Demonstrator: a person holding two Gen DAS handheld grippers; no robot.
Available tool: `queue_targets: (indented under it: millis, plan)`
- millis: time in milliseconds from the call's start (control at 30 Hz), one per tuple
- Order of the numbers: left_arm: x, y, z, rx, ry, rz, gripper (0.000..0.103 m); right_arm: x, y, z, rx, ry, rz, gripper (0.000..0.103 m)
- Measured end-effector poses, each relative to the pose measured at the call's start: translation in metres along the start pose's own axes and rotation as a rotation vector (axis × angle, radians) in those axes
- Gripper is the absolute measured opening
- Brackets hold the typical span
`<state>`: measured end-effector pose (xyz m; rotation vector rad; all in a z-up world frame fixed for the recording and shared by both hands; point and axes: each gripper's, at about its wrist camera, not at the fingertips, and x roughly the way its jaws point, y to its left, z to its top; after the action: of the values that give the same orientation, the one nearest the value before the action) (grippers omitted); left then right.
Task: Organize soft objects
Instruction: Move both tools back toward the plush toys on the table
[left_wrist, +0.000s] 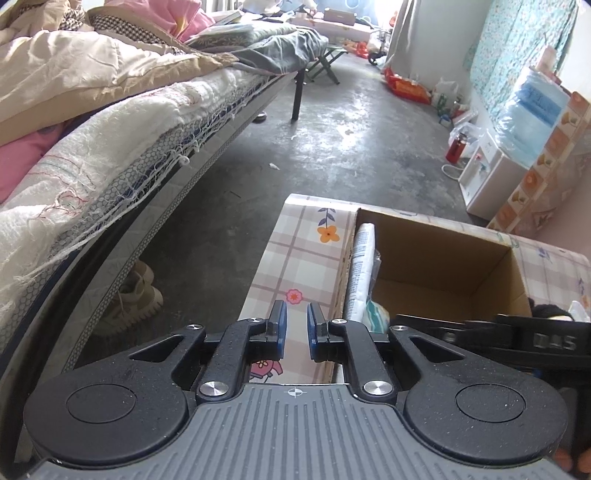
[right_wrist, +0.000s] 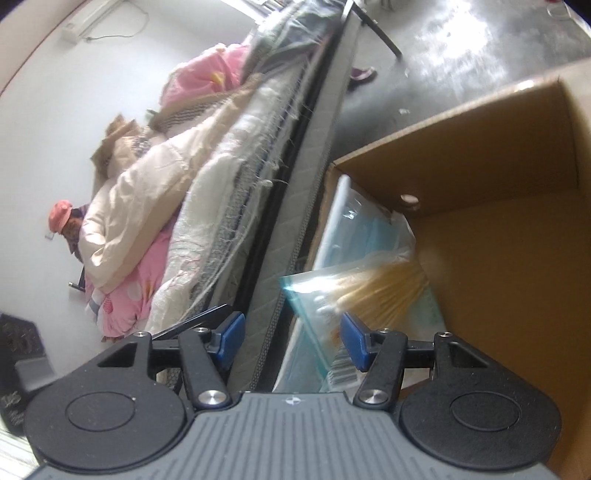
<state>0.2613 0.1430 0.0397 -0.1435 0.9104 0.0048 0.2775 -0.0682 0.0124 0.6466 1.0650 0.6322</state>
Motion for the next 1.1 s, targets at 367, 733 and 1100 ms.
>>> queue_targets:
  millis: [367, 733, 1100]
  plan:
    - [-0.088, -0.015, -0.027, 0.084, -0.123, -0.083, 0.061, -0.136, 0.045, -0.075, -0.306, -0.184, -0.041, 0.083]
    - [-0.154, -0.078, -0.101, 0.334, -0.216, -0.235, 0.103, -0.241, 0.032, -0.196, -0.402, -0.427, -0.573, 0.103]
    - [-0.125, -0.15, -0.164, 0.384, -0.152, -0.495, 0.103, -0.313, -0.058, -0.257, -0.283, -0.602, -0.634, 0.103]
